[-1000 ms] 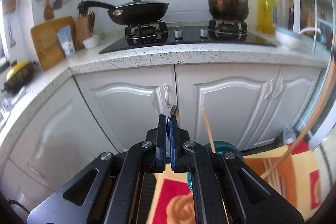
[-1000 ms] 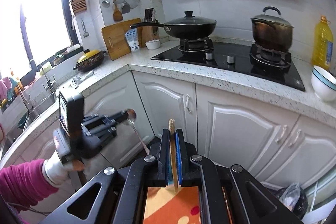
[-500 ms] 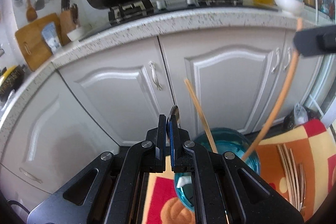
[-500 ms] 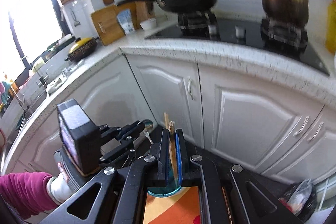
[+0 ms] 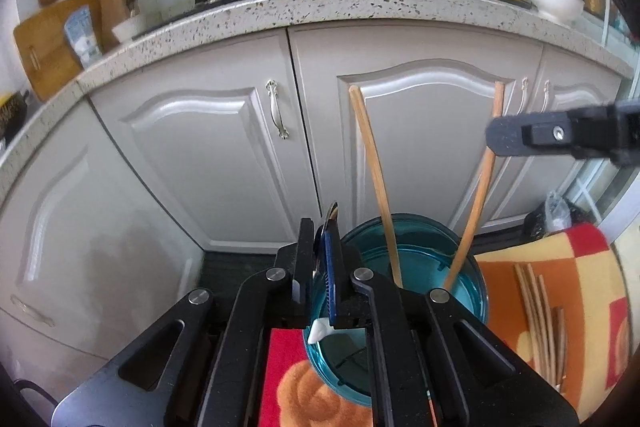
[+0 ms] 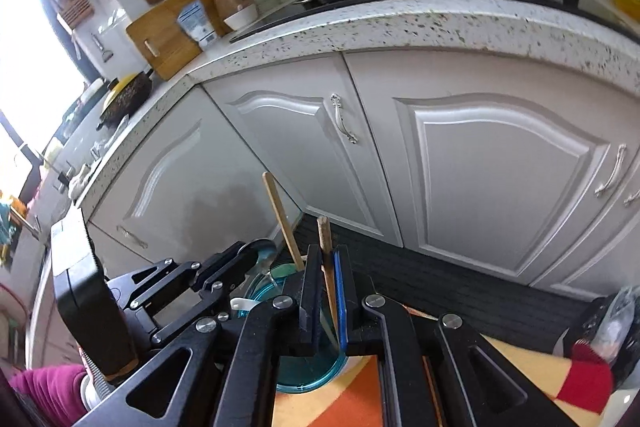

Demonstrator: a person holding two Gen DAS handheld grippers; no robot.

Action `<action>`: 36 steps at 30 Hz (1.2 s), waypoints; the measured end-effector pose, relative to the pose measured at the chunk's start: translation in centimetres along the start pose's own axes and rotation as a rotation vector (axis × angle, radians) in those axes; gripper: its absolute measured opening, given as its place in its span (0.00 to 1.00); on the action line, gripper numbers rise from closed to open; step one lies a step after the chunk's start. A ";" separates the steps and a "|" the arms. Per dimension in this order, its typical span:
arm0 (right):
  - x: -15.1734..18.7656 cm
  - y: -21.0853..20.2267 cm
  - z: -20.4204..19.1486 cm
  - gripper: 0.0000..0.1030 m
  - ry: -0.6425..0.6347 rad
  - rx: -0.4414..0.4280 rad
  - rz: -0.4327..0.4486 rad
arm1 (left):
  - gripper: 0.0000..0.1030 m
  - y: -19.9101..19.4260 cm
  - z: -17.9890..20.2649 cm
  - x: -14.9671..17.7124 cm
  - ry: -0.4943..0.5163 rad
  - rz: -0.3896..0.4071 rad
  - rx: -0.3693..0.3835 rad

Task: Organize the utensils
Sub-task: 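Lower the spoon into the cup and open the left tool while the right releases the chopstick, then withdraw both tools from the cup back toward the chopsticks on the blanket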

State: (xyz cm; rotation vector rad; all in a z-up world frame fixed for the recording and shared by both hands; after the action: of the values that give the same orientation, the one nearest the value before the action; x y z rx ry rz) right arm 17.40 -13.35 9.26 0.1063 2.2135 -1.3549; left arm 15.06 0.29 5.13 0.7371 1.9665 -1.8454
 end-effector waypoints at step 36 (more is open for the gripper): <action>7.8 -6.2 -2.2 0.40 0.050 0.112 0.102 | 0.33 -8.3 2.0 2.9 -0.075 0.044 0.139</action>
State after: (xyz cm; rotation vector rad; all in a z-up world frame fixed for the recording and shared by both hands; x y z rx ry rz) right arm 7.81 -16.11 11.31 0.2929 2.1413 -1.4328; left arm 7.68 -1.49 9.99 0.7334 1.7763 -1.9692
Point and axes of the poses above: each gripper's, at about its wrist camera, not at the fingertips, and y roughly the way its jaws point, z to its right, x to its underside, the point moved 3 cm from there along y, roughly the way its jaws point, and after that the axes turned 9 degrees about -z, right-handed, at the moved point
